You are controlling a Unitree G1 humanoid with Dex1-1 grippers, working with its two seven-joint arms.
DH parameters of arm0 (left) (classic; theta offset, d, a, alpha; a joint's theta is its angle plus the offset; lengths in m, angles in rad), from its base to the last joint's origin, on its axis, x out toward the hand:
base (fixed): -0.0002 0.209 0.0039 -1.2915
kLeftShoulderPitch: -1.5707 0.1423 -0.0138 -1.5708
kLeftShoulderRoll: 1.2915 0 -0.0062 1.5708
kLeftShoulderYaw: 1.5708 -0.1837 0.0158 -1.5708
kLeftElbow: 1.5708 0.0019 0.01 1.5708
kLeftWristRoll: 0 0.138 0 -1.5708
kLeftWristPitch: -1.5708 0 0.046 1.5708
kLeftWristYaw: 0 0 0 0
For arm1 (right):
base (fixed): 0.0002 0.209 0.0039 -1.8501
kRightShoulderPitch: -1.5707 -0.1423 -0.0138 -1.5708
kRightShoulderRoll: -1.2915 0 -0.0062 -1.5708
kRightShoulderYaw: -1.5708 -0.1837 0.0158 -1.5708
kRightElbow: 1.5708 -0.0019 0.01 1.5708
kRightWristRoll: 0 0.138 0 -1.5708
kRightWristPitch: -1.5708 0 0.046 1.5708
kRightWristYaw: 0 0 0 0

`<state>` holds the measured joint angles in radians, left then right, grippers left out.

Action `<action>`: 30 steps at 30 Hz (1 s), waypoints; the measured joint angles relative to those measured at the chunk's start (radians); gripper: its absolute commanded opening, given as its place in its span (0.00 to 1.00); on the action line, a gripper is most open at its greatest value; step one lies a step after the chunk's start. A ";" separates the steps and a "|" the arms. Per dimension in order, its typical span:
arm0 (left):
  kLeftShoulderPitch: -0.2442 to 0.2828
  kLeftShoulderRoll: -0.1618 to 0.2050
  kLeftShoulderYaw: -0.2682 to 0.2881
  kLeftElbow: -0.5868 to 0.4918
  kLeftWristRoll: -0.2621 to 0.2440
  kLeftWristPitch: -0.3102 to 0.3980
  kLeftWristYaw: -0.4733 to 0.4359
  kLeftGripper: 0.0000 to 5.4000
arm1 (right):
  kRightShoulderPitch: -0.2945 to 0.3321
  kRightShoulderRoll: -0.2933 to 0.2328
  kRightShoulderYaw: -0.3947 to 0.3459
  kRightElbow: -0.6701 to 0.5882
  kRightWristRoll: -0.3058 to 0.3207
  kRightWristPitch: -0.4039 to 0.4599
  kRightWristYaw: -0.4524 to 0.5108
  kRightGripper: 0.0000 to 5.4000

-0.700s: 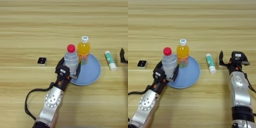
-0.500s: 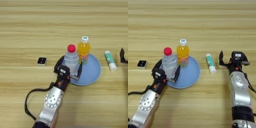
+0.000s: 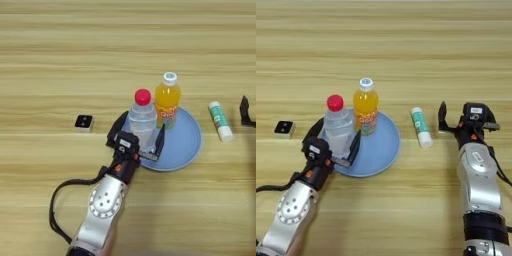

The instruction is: Move the objects on the table

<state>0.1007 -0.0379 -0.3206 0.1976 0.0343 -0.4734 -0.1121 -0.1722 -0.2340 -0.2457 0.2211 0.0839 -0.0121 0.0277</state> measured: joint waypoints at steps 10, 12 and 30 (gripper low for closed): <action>0.095 0.033 0.005 -0.122 0.000 0.047 -0.026 1.00 | -0.005 0.000 -0.002 0.010 0.001 0.000 0.000 1.00; 0.108 0.042 0.005 -0.136 0.000 0.055 -0.031 1.00 | -0.006 0.000 -0.004 0.011 0.001 0.000 0.000 1.00; 0.211 0.107 0.092 -0.271 -0.024 0.096 -0.052 1.00 | -0.016 0.000 -0.018 0.021 0.001 -0.001 -0.017 1.00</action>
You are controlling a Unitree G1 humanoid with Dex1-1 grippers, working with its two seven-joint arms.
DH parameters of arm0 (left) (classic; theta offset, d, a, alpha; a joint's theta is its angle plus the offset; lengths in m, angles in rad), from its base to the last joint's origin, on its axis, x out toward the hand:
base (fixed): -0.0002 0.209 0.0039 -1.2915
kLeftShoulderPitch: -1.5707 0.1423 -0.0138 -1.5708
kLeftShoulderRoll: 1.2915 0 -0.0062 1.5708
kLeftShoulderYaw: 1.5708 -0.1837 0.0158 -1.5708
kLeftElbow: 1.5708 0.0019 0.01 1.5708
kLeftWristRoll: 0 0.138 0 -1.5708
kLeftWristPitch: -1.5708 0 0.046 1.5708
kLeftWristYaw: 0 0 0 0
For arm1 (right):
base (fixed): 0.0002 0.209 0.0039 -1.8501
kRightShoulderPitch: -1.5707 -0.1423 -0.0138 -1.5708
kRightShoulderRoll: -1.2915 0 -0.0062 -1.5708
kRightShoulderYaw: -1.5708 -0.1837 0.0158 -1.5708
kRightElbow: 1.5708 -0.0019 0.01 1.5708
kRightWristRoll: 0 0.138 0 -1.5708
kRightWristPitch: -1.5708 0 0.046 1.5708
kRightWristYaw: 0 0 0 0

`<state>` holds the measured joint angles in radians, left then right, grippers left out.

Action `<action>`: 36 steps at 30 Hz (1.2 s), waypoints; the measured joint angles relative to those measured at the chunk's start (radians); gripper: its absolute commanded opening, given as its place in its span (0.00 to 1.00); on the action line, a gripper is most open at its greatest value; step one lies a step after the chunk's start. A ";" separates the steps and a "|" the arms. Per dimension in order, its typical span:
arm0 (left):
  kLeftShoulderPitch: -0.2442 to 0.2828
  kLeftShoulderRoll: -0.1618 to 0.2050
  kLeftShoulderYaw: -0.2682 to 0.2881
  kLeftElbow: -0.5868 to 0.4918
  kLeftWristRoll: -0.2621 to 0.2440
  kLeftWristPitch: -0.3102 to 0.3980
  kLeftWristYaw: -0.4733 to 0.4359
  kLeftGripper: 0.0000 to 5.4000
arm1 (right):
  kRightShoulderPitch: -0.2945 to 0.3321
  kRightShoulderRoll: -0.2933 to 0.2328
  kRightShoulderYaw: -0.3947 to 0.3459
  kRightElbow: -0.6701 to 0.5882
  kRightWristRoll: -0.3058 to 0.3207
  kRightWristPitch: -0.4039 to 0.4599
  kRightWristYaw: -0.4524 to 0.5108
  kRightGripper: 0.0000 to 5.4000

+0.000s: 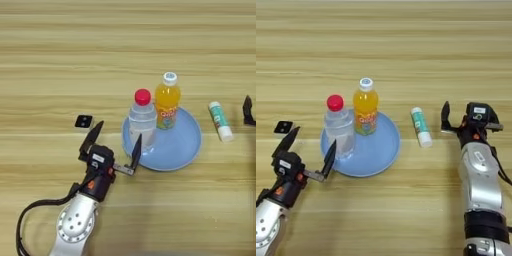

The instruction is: Move the objects on the table

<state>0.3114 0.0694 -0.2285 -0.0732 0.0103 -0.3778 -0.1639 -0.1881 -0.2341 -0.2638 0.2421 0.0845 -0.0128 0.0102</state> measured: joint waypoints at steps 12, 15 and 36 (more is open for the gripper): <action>0.004 0.019 0.057 0.005 -0.012 0.001 0.007 1.00 | -0.010 0.000 0.000 0.021 0.000 -0.018 -0.001 1.00; 0.001 0.017 0.069 0.011 -0.011 0.002 0.022 1.00 | -0.010 0.000 0.001 0.016 0.000 -0.019 -0.002 1.00; -0.306 -0.056 0.238 0.347 0.009 -0.099 0.197 1.00 | 0.017 0.013 0.035 -0.092 -0.017 -0.018 0.001 1.00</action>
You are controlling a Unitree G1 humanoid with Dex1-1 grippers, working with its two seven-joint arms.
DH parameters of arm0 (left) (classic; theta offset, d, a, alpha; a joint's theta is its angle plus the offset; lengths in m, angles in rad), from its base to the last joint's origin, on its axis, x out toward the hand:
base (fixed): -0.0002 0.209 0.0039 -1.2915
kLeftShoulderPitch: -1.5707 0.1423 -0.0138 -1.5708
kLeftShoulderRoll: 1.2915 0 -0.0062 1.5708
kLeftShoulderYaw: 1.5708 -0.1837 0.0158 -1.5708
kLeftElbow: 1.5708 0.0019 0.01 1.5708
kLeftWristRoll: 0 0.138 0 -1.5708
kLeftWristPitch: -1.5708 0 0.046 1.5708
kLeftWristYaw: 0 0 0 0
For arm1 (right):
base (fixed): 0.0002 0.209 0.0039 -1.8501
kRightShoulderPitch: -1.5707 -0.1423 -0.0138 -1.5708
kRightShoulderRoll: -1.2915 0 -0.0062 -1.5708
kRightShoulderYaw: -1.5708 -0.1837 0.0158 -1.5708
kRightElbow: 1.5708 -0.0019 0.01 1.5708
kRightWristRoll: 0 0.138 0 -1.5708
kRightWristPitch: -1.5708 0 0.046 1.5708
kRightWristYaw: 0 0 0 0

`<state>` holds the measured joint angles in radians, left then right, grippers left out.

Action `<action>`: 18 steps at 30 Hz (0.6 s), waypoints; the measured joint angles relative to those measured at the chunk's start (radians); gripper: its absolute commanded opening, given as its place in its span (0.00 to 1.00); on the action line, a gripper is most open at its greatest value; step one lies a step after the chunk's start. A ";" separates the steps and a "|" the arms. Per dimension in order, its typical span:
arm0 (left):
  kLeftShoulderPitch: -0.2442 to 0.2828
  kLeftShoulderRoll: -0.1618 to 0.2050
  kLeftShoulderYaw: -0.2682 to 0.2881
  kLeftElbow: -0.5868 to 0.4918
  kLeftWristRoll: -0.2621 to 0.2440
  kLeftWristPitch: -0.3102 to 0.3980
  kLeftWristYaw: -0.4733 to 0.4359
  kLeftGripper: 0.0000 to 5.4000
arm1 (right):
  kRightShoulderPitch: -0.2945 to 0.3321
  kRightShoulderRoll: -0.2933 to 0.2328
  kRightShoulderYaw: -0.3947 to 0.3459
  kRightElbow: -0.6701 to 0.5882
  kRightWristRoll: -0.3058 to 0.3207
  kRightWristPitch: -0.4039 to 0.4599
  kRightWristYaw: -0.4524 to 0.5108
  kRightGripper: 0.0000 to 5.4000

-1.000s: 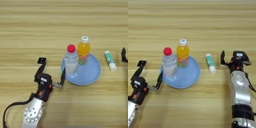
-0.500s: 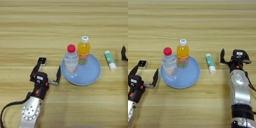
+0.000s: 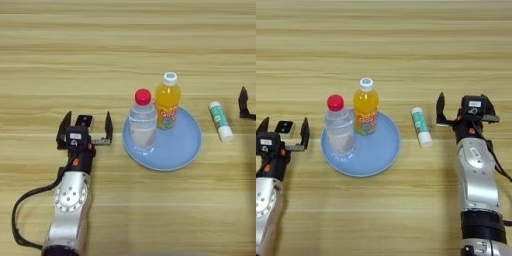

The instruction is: Move the objects on the table

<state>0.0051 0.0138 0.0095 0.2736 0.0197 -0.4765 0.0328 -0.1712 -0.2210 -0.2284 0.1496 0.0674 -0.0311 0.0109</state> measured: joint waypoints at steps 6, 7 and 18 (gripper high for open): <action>-0.062 0.027 0.063 0.044 -0.014 -0.043 0.011 1.00 | 0.026 0.000 0.006 -0.032 0.000 -0.002 0.019 1.00; -0.062 0.029 0.066 0.047 -0.018 -0.045 0.011 1.00 | 0.029 0.000 0.008 -0.041 0.000 -0.002 0.021 1.00; -0.056 0.015 0.063 0.071 -0.015 -0.074 0.012 1.00 | 0.190 -0.021 0.085 -0.423 0.032 0.156 0.147 1.00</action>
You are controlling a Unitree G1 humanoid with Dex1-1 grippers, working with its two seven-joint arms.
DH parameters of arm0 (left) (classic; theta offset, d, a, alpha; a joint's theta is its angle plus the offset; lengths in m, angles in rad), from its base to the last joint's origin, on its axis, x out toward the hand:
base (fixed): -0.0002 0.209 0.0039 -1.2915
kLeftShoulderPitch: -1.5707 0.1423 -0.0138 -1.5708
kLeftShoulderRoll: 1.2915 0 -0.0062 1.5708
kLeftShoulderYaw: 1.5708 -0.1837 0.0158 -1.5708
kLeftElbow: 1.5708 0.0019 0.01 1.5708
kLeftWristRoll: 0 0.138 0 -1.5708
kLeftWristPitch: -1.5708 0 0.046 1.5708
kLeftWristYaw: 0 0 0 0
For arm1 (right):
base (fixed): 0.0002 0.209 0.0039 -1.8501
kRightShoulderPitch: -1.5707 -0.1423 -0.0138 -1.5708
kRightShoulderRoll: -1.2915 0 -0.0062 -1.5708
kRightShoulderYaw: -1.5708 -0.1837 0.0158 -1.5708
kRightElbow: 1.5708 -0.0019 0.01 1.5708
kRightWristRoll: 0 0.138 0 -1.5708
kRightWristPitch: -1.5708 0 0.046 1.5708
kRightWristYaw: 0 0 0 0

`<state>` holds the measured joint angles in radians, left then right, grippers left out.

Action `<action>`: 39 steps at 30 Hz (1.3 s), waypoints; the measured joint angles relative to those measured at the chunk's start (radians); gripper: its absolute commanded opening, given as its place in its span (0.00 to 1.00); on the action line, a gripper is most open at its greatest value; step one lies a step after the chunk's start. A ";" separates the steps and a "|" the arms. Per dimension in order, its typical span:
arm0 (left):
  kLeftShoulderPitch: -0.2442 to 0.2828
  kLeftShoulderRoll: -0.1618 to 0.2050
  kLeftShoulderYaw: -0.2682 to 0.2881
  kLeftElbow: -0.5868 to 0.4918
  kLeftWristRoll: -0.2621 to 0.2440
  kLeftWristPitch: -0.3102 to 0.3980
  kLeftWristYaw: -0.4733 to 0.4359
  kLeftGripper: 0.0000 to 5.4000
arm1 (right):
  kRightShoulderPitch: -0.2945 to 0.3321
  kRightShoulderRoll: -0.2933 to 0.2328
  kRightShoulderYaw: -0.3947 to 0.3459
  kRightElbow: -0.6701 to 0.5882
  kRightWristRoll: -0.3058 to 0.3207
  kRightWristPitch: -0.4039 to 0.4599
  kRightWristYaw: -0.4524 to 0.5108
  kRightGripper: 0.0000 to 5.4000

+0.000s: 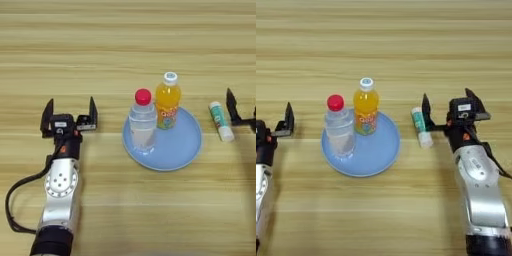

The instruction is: Move the objects on the table

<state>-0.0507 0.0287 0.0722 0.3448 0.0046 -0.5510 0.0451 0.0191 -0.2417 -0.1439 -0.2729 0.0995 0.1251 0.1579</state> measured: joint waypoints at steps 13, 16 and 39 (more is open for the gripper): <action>0.001 0.001 -0.018 0.020 0.001 -0.004 -0.025 1.00 | 0.157 -0.137 0.090 -0.213 0.006 0.035 0.215 1.00; 0.001 0.004 -0.020 0.021 0.001 -0.005 -0.031 1.00 | 0.191 -0.154 0.162 -0.242 0.007 -0.025 0.292 1.00; -0.001 0.008 -0.019 0.060 0.016 -0.008 -0.026 1.00 | 0.063 -0.026 0.440 -0.056 0.057 -0.065 0.401 1.00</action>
<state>-0.0518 0.0364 0.0531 0.4049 0.0207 -0.5591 0.0190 0.0817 -0.2675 0.2965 -0.3287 0.1569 0.0596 0.5593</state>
